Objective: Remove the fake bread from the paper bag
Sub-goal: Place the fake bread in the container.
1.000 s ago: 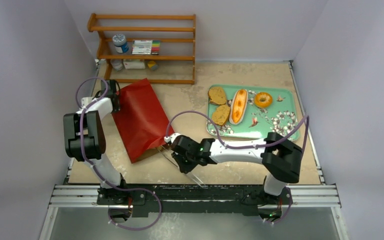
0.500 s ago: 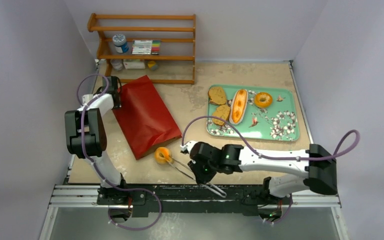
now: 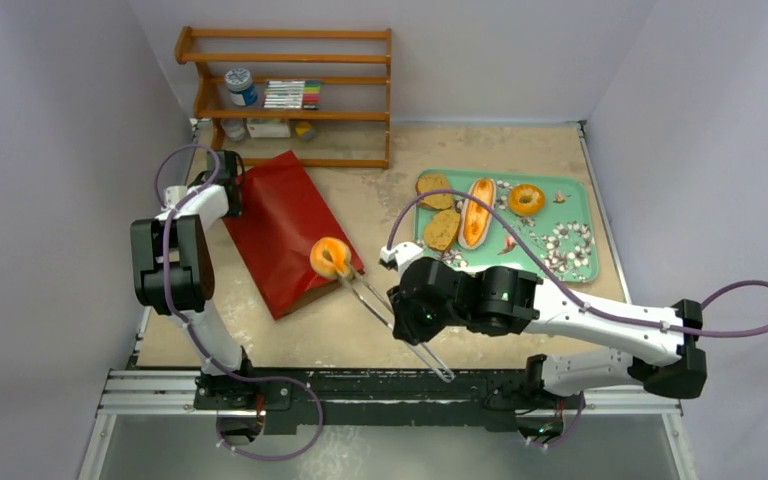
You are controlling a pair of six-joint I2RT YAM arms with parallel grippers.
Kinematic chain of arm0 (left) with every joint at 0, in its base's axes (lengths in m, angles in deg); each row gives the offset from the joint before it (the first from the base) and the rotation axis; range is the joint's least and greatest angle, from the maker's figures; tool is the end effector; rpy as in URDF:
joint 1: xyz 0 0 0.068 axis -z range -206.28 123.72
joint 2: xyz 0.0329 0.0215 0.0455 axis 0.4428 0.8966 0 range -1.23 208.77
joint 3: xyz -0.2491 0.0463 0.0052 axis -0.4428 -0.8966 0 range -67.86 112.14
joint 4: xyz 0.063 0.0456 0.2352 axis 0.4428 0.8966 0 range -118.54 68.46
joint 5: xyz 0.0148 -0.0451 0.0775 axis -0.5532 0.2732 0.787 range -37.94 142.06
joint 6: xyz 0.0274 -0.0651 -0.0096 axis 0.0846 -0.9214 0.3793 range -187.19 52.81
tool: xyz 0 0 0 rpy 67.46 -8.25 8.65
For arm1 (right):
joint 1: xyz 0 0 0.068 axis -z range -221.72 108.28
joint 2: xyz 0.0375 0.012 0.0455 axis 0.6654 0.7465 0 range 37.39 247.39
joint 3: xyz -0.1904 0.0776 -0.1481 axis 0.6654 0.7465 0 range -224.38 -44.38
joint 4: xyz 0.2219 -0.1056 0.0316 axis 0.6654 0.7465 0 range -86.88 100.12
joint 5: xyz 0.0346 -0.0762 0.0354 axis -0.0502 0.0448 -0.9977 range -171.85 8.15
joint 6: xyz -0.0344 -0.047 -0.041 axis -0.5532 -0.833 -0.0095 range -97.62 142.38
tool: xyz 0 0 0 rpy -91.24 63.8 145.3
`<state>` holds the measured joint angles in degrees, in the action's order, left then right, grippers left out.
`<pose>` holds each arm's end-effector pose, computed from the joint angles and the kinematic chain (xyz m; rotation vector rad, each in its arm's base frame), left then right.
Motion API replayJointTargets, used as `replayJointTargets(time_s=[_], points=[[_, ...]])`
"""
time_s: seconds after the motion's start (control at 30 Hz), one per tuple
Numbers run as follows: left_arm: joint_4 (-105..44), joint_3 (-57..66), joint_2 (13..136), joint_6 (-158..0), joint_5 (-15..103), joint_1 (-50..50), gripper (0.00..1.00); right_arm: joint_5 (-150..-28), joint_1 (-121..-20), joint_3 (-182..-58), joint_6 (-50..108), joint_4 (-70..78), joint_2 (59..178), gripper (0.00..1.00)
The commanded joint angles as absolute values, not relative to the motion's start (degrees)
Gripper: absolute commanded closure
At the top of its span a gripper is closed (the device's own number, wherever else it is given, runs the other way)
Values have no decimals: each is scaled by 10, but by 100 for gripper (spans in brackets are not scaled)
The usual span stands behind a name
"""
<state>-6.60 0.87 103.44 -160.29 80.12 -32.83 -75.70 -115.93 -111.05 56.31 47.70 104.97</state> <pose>0.3647 0.0696 0.1564 -1.9525 1.4217 -0.0371 0.0741 0.2398 0.3010 -0.8093 2.3664 0.7500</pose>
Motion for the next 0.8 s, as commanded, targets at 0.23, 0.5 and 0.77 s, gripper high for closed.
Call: replayJointTargets(time_s=[0.23, 0.5, 0.77], points=[[-70, -20, 977, -1452, 830, -324, 89, -640, -994, -1186, 605, 437, 1107, 88], [-50, -40, 916, -1347, 841, -323, 59, -671, -830, -1174, 570, 372, 1123, 89], [-11, -48, 855, -1285, 868, -323, 47, -684, -733, -1115, 607, 366, 1088, 88]])
